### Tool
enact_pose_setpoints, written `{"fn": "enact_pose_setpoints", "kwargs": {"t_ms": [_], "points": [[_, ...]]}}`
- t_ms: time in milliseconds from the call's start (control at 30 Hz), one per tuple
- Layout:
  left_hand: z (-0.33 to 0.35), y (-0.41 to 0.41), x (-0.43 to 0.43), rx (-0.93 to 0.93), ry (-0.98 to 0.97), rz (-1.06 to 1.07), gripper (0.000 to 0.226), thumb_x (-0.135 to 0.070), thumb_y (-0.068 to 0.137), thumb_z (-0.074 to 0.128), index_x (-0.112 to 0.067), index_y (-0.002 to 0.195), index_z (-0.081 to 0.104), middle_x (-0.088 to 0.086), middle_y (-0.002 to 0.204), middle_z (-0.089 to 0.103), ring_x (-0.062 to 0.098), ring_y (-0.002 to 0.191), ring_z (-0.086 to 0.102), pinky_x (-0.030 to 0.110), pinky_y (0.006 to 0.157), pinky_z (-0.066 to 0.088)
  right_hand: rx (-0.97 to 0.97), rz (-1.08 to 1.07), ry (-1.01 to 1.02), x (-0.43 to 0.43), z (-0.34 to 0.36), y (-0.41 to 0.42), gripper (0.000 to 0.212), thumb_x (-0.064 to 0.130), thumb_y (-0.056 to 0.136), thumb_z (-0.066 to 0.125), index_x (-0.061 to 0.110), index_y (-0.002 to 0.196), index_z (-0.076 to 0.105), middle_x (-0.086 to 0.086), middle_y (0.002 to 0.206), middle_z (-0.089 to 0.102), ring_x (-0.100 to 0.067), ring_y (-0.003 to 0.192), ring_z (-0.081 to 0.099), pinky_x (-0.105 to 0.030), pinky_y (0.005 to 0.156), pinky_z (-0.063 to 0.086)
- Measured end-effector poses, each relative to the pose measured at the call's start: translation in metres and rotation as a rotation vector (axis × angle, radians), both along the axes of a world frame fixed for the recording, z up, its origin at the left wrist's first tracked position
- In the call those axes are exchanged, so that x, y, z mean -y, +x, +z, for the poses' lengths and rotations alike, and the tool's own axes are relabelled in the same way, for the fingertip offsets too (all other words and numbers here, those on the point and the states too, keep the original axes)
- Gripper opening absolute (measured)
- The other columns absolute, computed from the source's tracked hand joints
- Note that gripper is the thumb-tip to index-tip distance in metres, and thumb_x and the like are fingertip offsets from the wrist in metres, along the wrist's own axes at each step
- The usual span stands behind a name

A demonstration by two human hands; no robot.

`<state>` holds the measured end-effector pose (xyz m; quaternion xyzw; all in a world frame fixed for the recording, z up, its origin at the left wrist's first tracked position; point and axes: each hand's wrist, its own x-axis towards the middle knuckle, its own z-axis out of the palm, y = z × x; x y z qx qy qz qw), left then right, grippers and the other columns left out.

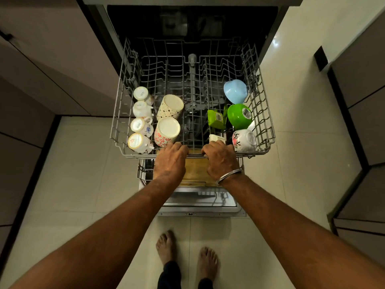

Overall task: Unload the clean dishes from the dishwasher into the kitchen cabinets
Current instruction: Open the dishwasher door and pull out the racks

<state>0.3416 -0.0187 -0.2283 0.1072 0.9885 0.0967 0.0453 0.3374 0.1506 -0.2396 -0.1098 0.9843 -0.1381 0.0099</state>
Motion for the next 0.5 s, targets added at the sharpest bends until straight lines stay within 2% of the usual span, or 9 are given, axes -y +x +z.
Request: {"fn": "enact_pose_setpoints", "kwargs": {"t_ms": [267, 500], "points": [[0.0032, 0.0019, -0.0006, 0.009, 0.003, 0.002, 0.037, -0.005, 0.094, 0.062, -0.021, 0.127, 0.061, 0.002, 0.122, 0.063, 0.021, 0.113, 0.055, 0.035, 0.092, 0.048, 0.067, 0.014, 0.02, -0.0013, 0.0092, 0.0019, 0.033, 0.005, 0.069, 0.069, 0.019, 0.098, 0.066, -0.001, 0.1, 0.065, -0.027, 0.102, 0.057, -0.04, 0.079, 0.044], [-0.0034, 0.0065, -0.0017, 0.017, -0.006, -0.014, 0.034, -0.007, 0.092, 0.066, -0.021, 0.124, 0.063, 0.002, 0.123, 0.064, 0.021, 0.117, 0.055, 0.037, 0.1, 0.05, 0.07, 0.002, 0.032, -0.0046, 0.005, 0.0072, 0.029, 0.003, 0.071, 0.067, 0.02, 0.095, 0.067, 0.001, 0.095, 0.066, -0.027, 0.098, 0.059, -0.047, 0.083, 0.047]]}}
